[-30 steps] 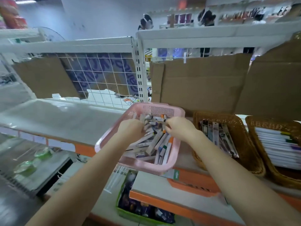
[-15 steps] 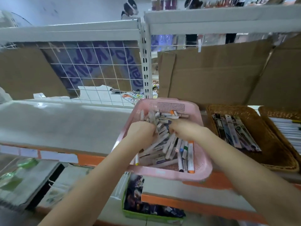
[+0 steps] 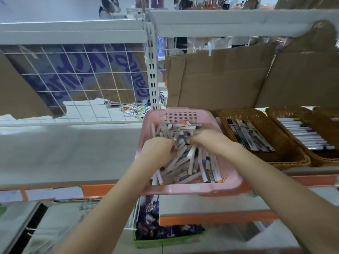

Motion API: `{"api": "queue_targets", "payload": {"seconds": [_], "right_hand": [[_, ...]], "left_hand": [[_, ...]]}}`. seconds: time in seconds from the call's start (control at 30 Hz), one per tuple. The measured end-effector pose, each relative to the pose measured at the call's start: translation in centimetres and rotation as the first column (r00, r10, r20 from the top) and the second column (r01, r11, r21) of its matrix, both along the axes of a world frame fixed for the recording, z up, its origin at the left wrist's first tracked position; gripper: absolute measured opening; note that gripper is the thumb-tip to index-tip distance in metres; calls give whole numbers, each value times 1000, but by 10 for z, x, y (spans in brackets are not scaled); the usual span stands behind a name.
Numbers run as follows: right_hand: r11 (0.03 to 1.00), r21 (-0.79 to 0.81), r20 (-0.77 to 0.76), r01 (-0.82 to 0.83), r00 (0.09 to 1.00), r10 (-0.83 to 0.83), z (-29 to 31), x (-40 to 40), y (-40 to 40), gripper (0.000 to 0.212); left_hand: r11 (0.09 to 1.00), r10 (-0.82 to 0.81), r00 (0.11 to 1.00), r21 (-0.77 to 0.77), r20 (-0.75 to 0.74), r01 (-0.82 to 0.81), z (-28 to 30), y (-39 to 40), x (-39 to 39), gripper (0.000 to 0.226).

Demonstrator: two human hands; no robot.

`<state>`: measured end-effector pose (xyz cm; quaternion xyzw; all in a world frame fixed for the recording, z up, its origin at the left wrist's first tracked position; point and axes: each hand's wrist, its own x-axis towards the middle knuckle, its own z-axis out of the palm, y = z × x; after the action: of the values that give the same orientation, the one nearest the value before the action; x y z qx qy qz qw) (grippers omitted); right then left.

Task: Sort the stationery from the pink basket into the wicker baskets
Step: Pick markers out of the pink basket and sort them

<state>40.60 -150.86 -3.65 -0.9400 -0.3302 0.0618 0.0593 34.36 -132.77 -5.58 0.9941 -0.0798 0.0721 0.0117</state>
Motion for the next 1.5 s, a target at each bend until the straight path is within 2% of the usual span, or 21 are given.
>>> {"api": "queue_targets", "payload": {"seconds": [0.07, 0.13, 0.2, 0.3, 0.37, 0.47, 0.57, 0.63, 0.7, 0.8, 0.9, 1.0, 1.1, 1.23, 1.33, 1.4, 1.5], "right_hand": [[994, 108, 46, 4, 999, -9, 3, -3, -8, 29], [957, 288, -2, 37, 999, -38, 2, -8, -15, 30], [879, 465, -120, 102, 991, -51, 1, -16, -14, 26], [750, 628, -345, 207, 938, 30, -5, -29, -9, 22], [709, 666, -406, 231, 910, 86, -8, -36, -6, 22], [713, 674, -398, 194, 908, 129, -13, -45, 3, 23], [767, 625, -370, 145, 920, 127, -15, -48, 11, 18], [809, 578, -356, 109, 925, 129, -13, -44, 8, 13], [862, 501, -299, 81, 951, 84, -10, -33, 0, 15], [946, 305, -179, 113, 982, -60, -6, -13, -13, 21], [996, 71, -90, 45, 995, -39, -13, 0, -7, 26], [998, -61, -97, 28, 995, -34, -18, 8, 9, 22], [991, -128, -57, -27, 998, 19, -19, 14, 21, 26], [969, -224, 11, -102, 994, 107, -11, 15, 25, 24], [981, -148, 51, -124, 990, 133, 6, 13, 17, 24], [992, 67, 107, -111, 989, 103, 17, 8, 6, 23], [929, 370, 91, -20, 996, -14, 21, -7, -8, 14]], "left_hand": [[998, 1, 1000, -70, -16, -2, 2, 1, -1, 24], [979, -4, 999, -202, -36, -3, 6, 0, -3, 24], [940, -7, 1000, -342, -14, 2, 11, -1, -8, 24], [840, 3, 1000, -542, 22, 10, 18, -3, -16, 17], [731, -18, 1000, -682, 23, 29, 20, -5, -21, 9], [572, -45, 998, -819, 32, 52, 19, -15, -27, 9], [398, 18, 999, -917, 39, 29, 15, -27, -29, 17], [352, 64, 996, -935, 55, 29, 14, -32, -30, 23], [340, 114, 991, -940, 69, 27, 15, -33, -30, 30], [324, 135, 987, -945, 89, 41, 16, -30, -31, 44], [304, 103, 992, -952, 70, 36, 14, -31, -33, 42], [320, 106, 993, -947, 54, 17, 13, -32, -34, 41], [327, 110, 992, -945, 58, 19, 13, -31, -36, 41], [283, 133, 990, -959, 52, 12, 12, -26, -37, 41], [286, 145, 989, -958, 41, -2, 11, -25, -37, 41], [275, 160, 986, -961, 47, 1, 11, -24, -36, 38], [249, 210, 975, -968, 75, 21, 12, -22, -35, 39]]}}
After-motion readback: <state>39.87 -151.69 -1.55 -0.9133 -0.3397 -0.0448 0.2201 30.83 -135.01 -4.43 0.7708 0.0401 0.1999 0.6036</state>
